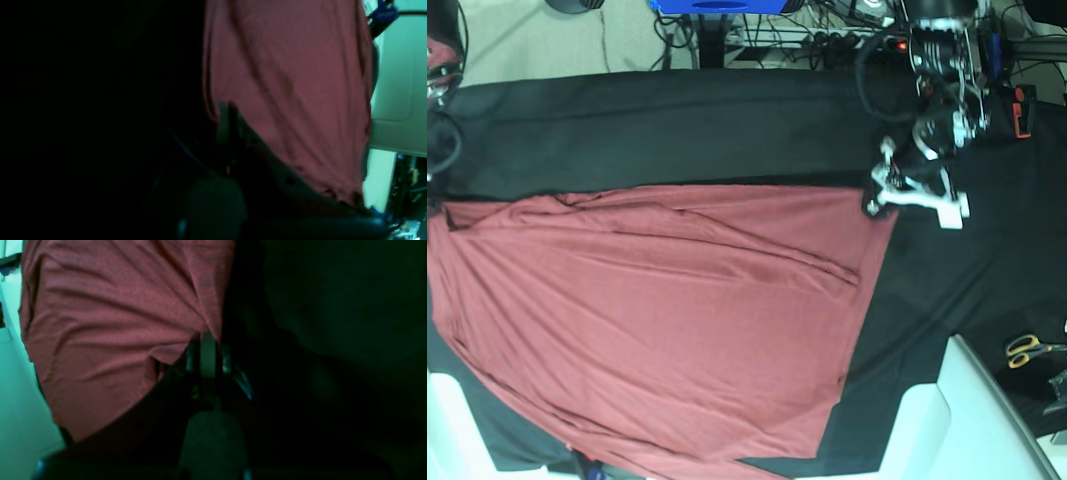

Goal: Fold the T-shirt properly
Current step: 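Grasp the shirt's side edge with the left gripper and pull it outward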

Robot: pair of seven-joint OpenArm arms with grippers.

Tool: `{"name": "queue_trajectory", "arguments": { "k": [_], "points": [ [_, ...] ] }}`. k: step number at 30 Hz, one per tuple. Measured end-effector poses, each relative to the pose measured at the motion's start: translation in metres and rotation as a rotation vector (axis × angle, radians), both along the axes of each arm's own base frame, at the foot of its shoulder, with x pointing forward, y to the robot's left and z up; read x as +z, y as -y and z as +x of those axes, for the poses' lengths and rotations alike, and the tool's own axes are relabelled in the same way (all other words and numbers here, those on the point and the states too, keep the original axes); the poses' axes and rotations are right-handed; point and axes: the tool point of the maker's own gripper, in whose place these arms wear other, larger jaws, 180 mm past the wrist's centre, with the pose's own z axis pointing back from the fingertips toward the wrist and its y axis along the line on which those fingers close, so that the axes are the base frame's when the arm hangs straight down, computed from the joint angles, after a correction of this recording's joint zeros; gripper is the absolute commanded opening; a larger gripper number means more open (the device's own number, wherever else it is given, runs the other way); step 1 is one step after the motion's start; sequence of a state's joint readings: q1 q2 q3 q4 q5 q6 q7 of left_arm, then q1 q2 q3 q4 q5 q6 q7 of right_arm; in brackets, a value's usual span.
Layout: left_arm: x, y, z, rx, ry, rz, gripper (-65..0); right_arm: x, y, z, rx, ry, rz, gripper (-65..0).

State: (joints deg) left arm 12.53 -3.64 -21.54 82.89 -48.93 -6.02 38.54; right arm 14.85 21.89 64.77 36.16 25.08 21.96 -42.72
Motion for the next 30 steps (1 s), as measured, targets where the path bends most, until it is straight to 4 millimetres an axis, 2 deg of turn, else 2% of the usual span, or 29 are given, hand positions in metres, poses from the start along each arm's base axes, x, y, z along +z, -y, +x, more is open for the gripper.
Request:
{"name": "queue_trajectory", "arguments": {
  "k": [4,7,12,16,21,26,30],
  "points": [
    [0.009,0.002,-0.01,-0.014,0.014,0.016,-65.0,0.007,0.009,-0.011,0.022,-0.028,-0.03,-64.8],
    [0.015,0.001,-0.018,-0.021,0.023,0.031,-65.0,0.006,0.004,-0.017,0.048,-0.052,-0.013,-64.8],
    [0.019,0.003,-0.038,-0.037,0.011,0.054,-65.0,0.009,0.008,-0.036,0.068,-0.093,-0.047,-64.8],
    [0.031,-0.008,-0.046,-0.015,0.032,0.079,-65.0,0.013,0.006,-0.043,0.094,-0.115,-0.045,-64.8],
    [0.023,-0.019,-0.075,0.007,-0.027,0.096,-65.0,0.008,0.005,-0.06,0.106,-0.156,-0.04,-64.8],
    [0.021,-0.019,-0.08,0.008,-0.037,0.097,-65.0,-0.004,-0.006,-0.077,0.111,-0.192,-0.025,-64.8],
    [0.019,-0.018,-0.082,0.006,-0.045,0.095,-65.0,-0.005,-0.011,-0.086,0.117,-0.203,-0.051,-64.8]
  ]
}}
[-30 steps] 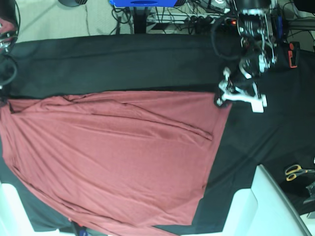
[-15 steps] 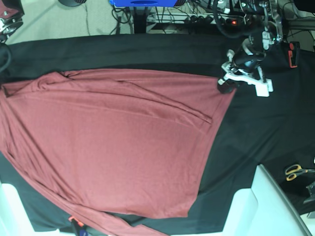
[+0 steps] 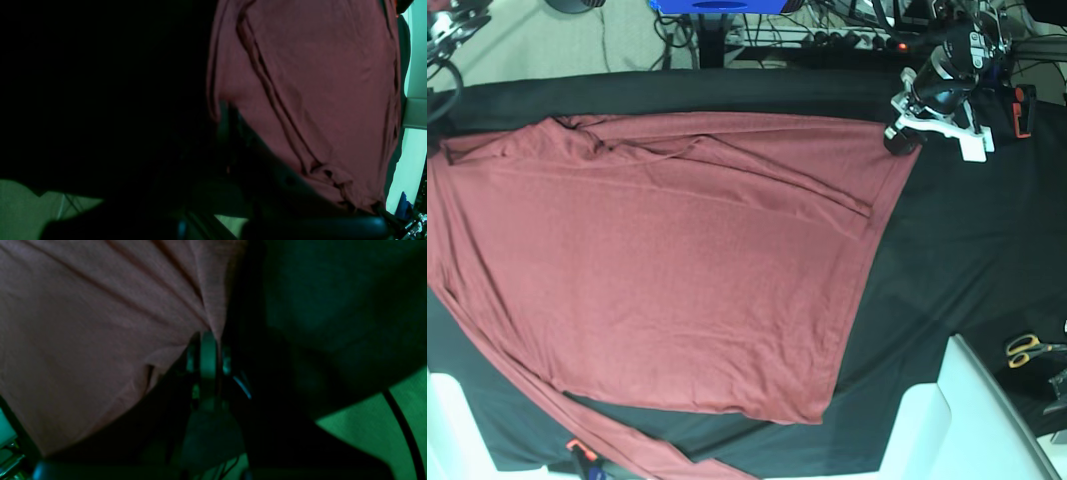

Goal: Fold the T-shirt properly

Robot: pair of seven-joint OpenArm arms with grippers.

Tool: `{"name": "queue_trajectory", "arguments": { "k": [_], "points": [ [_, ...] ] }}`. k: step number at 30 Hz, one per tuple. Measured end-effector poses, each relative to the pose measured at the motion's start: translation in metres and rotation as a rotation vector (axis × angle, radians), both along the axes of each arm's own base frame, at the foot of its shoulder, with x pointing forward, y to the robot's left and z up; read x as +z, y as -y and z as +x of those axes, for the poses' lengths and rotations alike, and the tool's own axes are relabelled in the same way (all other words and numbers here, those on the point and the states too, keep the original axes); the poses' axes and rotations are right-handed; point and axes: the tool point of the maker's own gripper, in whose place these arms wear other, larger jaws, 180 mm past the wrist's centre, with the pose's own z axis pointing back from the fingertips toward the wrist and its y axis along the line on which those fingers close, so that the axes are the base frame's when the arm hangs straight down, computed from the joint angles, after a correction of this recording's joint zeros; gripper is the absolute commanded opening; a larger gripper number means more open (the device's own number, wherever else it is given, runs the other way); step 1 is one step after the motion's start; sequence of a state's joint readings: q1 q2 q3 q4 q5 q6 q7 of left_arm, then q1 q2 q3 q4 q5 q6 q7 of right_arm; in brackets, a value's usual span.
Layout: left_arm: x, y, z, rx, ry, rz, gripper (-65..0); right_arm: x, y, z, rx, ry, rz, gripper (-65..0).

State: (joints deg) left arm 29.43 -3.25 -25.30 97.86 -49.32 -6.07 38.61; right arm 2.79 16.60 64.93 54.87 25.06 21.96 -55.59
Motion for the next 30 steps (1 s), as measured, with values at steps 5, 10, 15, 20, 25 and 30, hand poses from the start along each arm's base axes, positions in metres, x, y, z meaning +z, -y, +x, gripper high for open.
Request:
{"name": "queue_trajectory", "arguments": {
  "k": [5,10,15,20,25,30],
  "points": [
    [0.0,0.0,-0.001,-0.001,-0.001,0.001,-65.0,0.002,-0.006,-0.006,0.009,-0.006,-0.027,-64.8],
    [0.001,0.001,0.002,-0.003,0.004,0.0,-65.0,0.007,-0.004,-0.005,0.02,-0.014,-0.021,-64.8],
    [0.004,0.001,0.011,-0.007,0.022,0.0,-65.0,0.008,-0.001,0.0,-0.042,-0.026,-0.003,-64.7],
    [0.006,0.009,0.023,-0.048,0.011,-0.026,-65.0,0.006,-0.005,0.005,-0.022,-0.053,-0.012,-64.7],
    [0.013,0.014,0.04,-0.073,0.029,-0.037,-65.0,0.008,-0.014,0.029,-0.025,-0.043,0.006,-64.5],
    [0.013,0.012,0.048,-0.043,0.001,-0.05,-65.0,0.004,-0.006,0.022,-0.108,-0.086,-0.017,-64.5]
  ]
}}
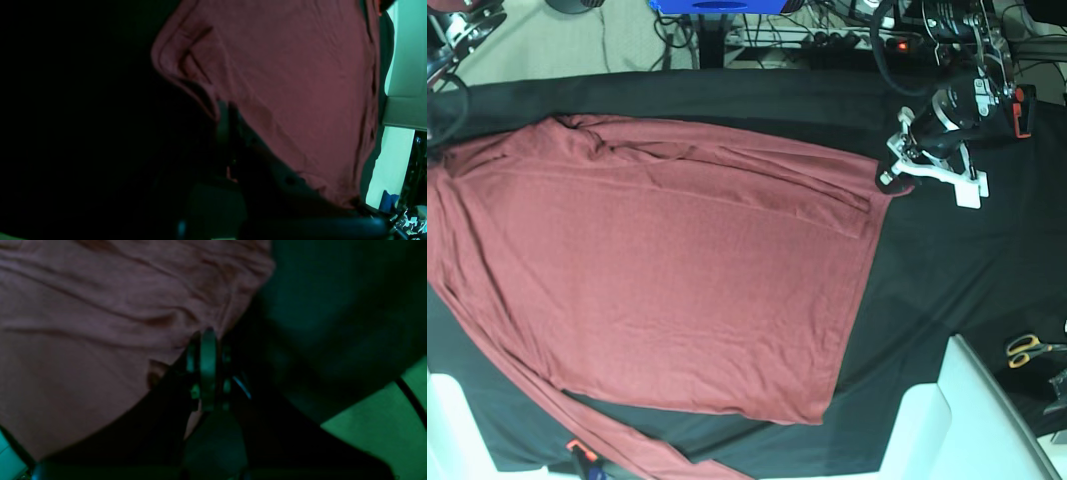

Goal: Fold the T-shirt properly

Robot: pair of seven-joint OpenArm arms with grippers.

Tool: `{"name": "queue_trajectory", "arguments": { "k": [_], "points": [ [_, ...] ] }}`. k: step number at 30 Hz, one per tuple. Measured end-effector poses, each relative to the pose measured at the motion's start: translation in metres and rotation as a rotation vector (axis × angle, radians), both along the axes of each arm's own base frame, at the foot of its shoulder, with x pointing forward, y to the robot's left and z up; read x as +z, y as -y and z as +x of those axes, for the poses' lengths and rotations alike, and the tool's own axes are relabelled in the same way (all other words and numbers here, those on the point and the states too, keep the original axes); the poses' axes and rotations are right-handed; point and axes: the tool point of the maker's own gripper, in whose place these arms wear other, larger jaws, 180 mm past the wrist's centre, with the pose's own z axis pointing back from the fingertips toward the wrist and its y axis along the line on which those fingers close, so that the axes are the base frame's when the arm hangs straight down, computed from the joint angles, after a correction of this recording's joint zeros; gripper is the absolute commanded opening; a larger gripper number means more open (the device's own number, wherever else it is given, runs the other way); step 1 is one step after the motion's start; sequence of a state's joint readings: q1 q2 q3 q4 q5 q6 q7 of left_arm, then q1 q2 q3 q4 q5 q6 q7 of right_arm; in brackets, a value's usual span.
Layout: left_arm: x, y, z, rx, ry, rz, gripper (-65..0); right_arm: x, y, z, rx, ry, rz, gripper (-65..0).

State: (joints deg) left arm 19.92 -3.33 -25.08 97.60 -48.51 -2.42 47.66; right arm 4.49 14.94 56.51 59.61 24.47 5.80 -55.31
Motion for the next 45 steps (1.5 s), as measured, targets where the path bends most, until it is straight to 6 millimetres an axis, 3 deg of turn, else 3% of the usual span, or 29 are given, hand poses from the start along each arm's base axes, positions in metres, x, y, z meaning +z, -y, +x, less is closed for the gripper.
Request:
{"name": "queue_trajectory", "arguments": {
  "k": [5,9,15,23,32,40,45],
  "points": [
    [-0.013,-0.002,0.005,0.024,-0.028,-0.028,-65.0,0.004,-0.007,0.019,0.014,0.016,0.0,-64.5],
    [-0.022,-0.002,0.006,0.035,-0.052,-0.042,-65.0,0.001,-0.003,0.011,-0.039,-0.018,0.002,-64.5],
    [-0.013,-0.002,0.024,0.033,-0.012,-0.046,-65.0,0.006,-0.003,0.024,-0.04,0.01,0.003,-64.5],
    [0.0,-0.002,0.046,0.035,0.038,-0.053,-65.0,0.006,0.001,0.021,-0.113,-0.014,0.013,-64.5],
    [-0.012,0.0,0.06,0.051,0.014,-0.092,-65.0,0.009,0.01,0.031,-0.205,-0.027,0.044,-64.4],
    [0.001,0.0,0.083,0.051,0.063,-0.101,-65.0,0.005,0.014,0.043,-0.22,-0.041,0.104,-64.4],
    [-0.015,-0.002,0.086,0.089,0.005,-0.129,-65.0,0.008,0.013,0.051,-0.22,-0.028,0.113,-64.4]
  ]
}}
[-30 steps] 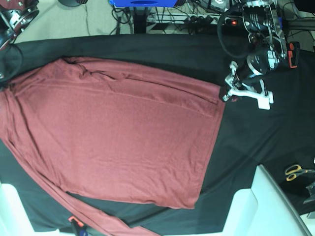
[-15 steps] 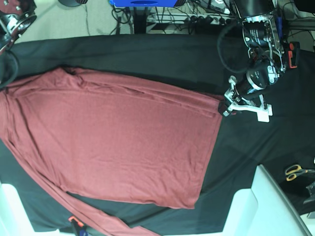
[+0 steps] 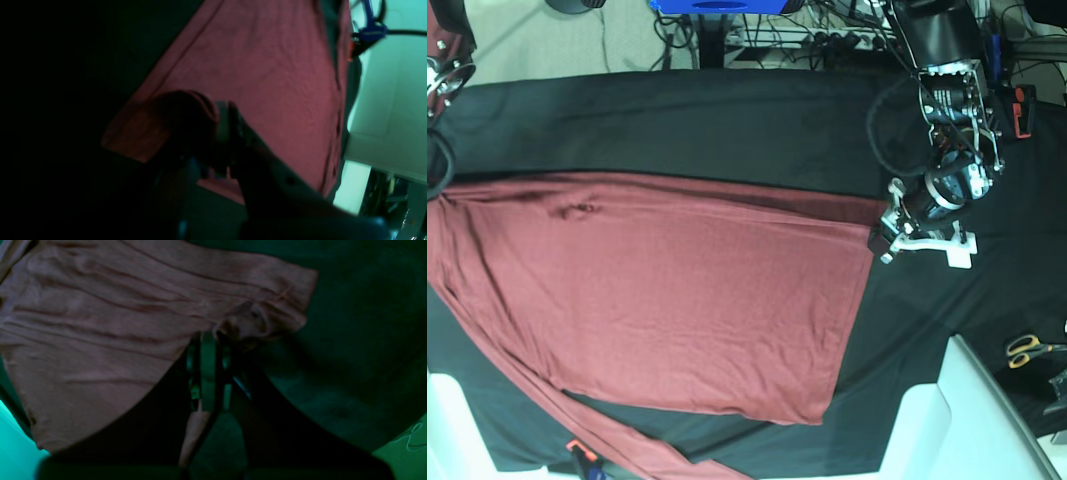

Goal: Fold the T-shirt properly

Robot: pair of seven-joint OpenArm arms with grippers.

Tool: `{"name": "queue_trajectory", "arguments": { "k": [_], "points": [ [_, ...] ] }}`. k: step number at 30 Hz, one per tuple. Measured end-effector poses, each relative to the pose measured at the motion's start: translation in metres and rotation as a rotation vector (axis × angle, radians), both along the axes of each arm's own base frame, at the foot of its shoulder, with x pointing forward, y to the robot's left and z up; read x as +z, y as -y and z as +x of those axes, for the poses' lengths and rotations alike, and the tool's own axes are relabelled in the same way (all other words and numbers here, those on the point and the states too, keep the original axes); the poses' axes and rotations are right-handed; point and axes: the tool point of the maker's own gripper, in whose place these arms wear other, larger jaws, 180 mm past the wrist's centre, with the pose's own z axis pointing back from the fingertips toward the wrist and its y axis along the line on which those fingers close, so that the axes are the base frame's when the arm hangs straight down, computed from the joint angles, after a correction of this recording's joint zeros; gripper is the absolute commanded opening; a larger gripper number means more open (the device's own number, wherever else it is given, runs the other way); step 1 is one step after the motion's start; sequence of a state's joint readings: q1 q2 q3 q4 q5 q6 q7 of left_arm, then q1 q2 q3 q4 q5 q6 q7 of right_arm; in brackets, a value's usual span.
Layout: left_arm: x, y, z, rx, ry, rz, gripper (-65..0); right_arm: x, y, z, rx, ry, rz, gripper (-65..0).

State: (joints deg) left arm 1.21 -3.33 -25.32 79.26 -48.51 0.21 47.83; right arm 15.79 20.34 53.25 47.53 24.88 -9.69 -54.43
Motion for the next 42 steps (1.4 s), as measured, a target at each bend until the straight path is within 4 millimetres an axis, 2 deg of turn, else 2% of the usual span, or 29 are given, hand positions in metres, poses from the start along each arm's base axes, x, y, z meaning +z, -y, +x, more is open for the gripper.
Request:
{"name": "queue_trajectory", "arguments": {
  "k": [3,9,15,19,23,27,30,34,36,42],
  "points": [
    [-0.001,0.0,0.003,0.003,-0.002,-0.006,-65.0,0.002,0.0,0.004,0.002,0.006,-0.003,-64.4],
    [0.014,0.0,0.023,0.003,0.045,-0.007,-65.0,0.006,0.001,0.009,0.0,0.019,-0.003,-64.4],
    [0.021,0.0,0.031,0.005,0.063,-0.007,-65.0,0.011,0.001,0.02,0.029,0.025,-0.017,-64.4],
    [0.021,0.001,0.031,0.004,0.061,-0.008,-65.0,0.012,-0.007,0.031,0.05,-0.012,-0.035,-64.4],
    [0.011,0.0,0.029,0.013,0.037,-0.02,-65.0,0.012,-0.002,0.035,0.032,-0.012,-0.061,-64.4],
    [-0.007,0.003,0.021,0.019,-0.021,-0.043,-65.0,-0.009,-0.013,0.024,0.023,-0.068,-0.001,-64.4],
    [-0.005,0.003,0.025,0.02,-0.012,-0.044,-65.0,-0.017,-0.009,0.02,0.006,-0.082,-0.013,-64.4],
    [0.006,0.003,0.038,0.021,0.019,-0.046,-65.0,-0.013,0.001,0.018,-0.001,-0.083,-0.032,-64.4],
    [0.009,0.003,0.042,0.021,0.028,-0.047,-65.0,-0.014,-0.001,0.02,0.038,-0.102,-0.053,-64.4],
    [0.009,0.003,0.043,0.019,0.029,-0.047,-65.0,-0.007,-0.011,0.042,0.111,-0.091,-0.076,-64.4]
  ]
}}
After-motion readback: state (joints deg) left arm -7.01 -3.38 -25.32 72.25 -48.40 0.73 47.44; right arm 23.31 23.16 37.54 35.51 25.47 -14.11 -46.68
